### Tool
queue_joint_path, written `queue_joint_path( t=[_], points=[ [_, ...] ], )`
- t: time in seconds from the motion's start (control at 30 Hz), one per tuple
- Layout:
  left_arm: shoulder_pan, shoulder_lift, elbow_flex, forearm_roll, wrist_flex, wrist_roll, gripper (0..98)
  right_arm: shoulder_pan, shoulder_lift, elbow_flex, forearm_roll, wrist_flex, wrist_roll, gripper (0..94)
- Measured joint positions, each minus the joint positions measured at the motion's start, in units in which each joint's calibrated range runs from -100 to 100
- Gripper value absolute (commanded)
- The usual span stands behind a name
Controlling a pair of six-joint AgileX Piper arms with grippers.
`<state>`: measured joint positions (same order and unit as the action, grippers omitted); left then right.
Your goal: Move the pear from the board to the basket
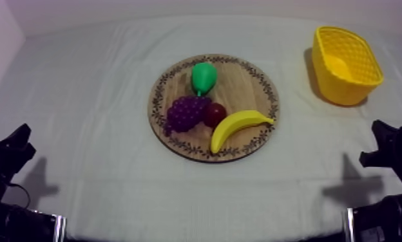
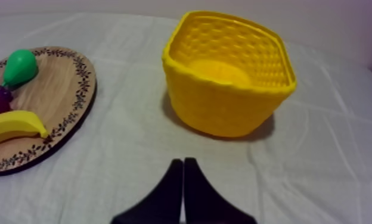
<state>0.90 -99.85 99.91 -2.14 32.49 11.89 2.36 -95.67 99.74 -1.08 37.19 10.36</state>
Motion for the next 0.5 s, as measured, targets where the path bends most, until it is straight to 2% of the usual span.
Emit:
queue_joint_path(
  t=[0.4, 0.5],
  points=[
    [0.0, 0.0, 0.0, 0.0, 0.0, 0.0, 0.1, -0.9, 0.0, -0.07, 0.0, 0.0, 0.46, 0.3],
    [0.0, 0.0, 0.0, 0.0, 0.0, 0.0, 0.1, -3.6, 0.31, -1.65, 1.79, 2.59, 1.0, 0.4]
  ],
)
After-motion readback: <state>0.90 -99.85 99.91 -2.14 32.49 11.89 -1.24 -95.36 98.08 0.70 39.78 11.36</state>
